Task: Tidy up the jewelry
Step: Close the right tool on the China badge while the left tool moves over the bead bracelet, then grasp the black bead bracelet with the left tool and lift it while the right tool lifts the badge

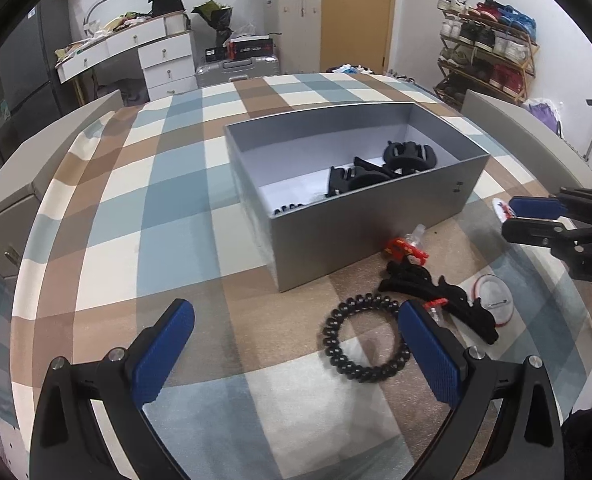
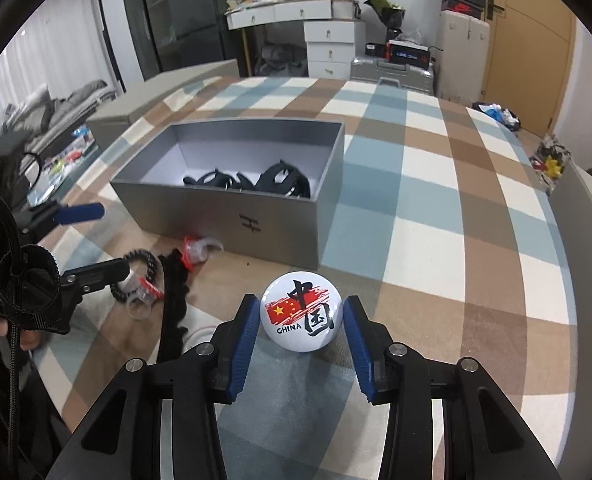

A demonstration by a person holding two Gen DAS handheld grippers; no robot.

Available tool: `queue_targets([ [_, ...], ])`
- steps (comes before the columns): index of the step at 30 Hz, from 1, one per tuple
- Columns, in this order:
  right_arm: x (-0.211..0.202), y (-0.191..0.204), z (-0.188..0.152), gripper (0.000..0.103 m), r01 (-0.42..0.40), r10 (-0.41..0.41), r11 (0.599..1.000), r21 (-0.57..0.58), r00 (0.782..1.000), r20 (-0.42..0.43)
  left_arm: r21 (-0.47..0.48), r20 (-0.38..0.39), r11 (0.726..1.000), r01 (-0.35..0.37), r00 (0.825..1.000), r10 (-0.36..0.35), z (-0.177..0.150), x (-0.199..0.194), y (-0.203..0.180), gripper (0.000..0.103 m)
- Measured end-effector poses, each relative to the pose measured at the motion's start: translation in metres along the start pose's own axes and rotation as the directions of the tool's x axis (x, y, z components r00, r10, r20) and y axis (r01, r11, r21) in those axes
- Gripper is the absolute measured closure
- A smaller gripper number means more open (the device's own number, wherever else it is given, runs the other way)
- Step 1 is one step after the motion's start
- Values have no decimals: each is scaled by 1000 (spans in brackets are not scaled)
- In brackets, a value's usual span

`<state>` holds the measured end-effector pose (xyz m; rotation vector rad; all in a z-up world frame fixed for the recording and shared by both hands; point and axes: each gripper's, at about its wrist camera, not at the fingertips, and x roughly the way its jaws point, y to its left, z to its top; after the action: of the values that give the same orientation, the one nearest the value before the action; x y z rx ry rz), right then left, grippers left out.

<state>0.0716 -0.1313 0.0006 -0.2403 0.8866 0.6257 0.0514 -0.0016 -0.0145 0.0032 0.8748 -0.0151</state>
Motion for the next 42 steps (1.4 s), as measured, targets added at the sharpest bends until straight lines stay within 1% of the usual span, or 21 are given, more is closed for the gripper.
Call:
queue_targets([
  [3,-1,-2,1,61,-10,10,1000,12,1000,6,10,-23,1000,-10,1000,10,-1,3,1,3],
  [6,-1,0,2,61,-11,11,1000,9,1000,7,44,-21,999,-16,1000,17,-3,3,-4,4],
  [8,-1,1,1,61,-12,12,1000,7,1000,7,68,-7,997,-22,1000,23,-4,1,-7,12],
  [10,-1,1,1,61,-13,13,1000,6,1000,6,82,-14,996,-17,1000,18,-5,2,-10,23],
  [11,-1,0,1,61,-13,13,1000,7,1000,6,85,-18,996,-14,1000,16,-6,3,-10,25],
  [13,0,0,1,61,-11,11,1000,9,1000,4,92,-26,996,-8,1000,11,-6,5,-11,37],
  [17,-1,-1,1,61,-12,12,1000,8,1000,6,103,-31,995,18,999,-15,-7,4,-13,52],
  [18,-1,-1,1,61,-13,13,1000,8,1000,5,106,-32,994,33,999,-30,-7,3,-13,61],
  [19,-1,0,1,61,-13,13,1000,7,1000,5,108,-34,993,49,998,-46,-7,3,-14,73],
  [20,-1,0,0,61,-13,13,1000,6,1000,5,110,-37,991,70,997,-66,-7,2,-15,79],
  [21,-1,1,1,61,-14,14,1000,4,1000,4,112,-38,991,79,996,-75,-7,2,-16,90],
  [22,-1,1,0,61,-14,14,1000,3,1000,4,115,-41,989,92,995,-87,-7,2,-17,96],
  [28,-2,2,1,61,-21,21,1000,1,1000,13,109,-38,988,106,994,-102,-7,1,-17,97],
  [42,-8,4,2,61,-33,33,999,-6,999,34,109,7,985,133,991,-135,-3,-8,-17,97],
])
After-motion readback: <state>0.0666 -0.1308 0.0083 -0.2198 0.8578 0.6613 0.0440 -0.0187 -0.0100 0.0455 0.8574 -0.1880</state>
